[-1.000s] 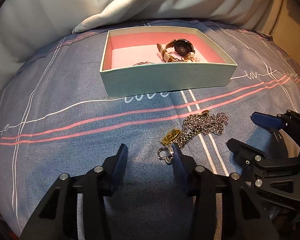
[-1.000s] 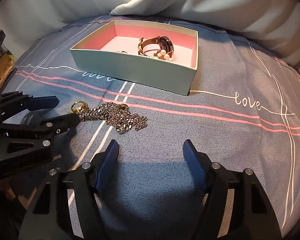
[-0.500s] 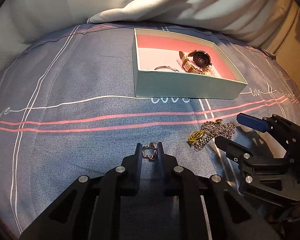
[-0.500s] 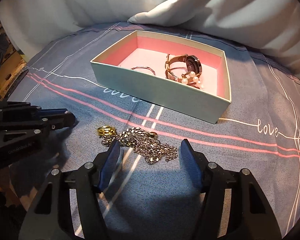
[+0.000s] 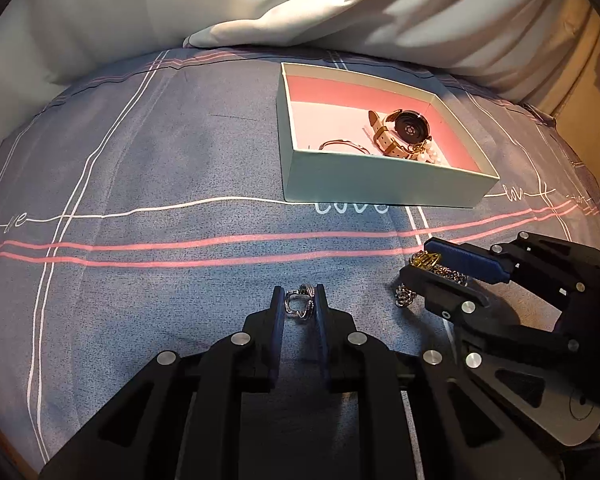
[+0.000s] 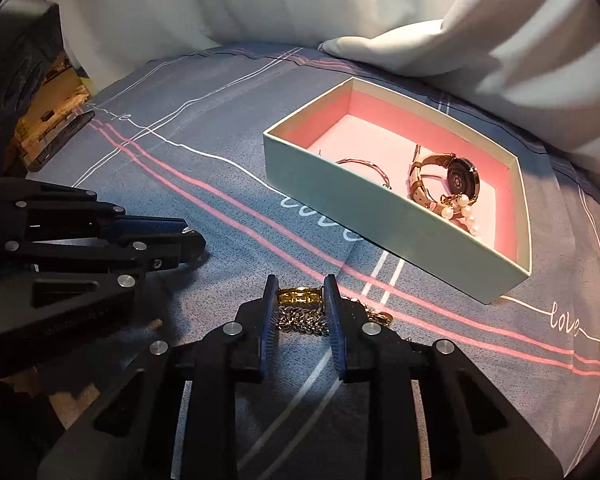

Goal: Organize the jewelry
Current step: 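Lower both rings into the box and open both grippers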

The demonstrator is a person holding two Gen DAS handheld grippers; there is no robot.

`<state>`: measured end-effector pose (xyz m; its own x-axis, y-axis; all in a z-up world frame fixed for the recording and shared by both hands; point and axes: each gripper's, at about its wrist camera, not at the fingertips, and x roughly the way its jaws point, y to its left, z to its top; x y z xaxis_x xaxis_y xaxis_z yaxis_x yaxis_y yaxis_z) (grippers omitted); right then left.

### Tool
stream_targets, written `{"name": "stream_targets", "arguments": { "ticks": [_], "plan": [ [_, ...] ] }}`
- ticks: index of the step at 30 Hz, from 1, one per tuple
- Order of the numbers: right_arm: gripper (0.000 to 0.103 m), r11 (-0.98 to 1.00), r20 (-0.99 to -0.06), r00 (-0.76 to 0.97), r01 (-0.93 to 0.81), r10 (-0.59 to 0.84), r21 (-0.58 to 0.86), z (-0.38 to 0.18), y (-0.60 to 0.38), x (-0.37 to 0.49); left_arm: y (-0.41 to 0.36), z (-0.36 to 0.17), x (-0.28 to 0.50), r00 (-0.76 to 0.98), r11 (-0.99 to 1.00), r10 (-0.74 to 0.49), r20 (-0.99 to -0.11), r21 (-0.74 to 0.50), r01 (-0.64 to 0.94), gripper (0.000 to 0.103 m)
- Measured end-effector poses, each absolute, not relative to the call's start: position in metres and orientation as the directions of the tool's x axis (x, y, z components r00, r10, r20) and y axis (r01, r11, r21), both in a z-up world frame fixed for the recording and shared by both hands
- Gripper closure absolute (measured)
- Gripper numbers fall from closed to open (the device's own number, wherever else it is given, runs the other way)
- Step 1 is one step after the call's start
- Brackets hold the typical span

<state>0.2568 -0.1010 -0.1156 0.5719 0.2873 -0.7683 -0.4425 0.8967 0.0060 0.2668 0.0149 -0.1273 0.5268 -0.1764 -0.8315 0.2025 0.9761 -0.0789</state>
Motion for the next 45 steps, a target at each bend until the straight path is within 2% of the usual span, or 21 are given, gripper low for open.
{"name": "stream_targets", "arguments": {
  "ticks": [6,12,19,45],
  "plan": [
    [0.079,0.921,-0.758,0.605,-0.389,0.246,-0.011,-0.101,-0.123,0.259,-0.004,-0.113,0.273,0.544,0.964,-0.209,-0.813,-0.079,0.252,0.089],
    [0.079,0.939,-0.715,0.669,-0.339,0.205,-0.048,-0.069,-0.143,0.279,-0.025,-0.069,0.298,0.626,0.954,-0.242,-0.741,-0.065,0.292,0.089],
    [0.079,0.951,-0.67,0.719,-0.304,0.186,-0.062,-0.039,-0.152,0.311,-0.04,-0.037,0.336,0.673,0.959,-0.25,-0.697,-0.081,0.272,0.089],
    [0.079,0.949,-0.695,0.699,-0.306,0.167,-0.079,-0.044,-0.15,0.34,-0.053,-0.038,0.372,0.663,0.965,-0.231,-0.712,-0.079,0.251,0.089]
  ]
}}
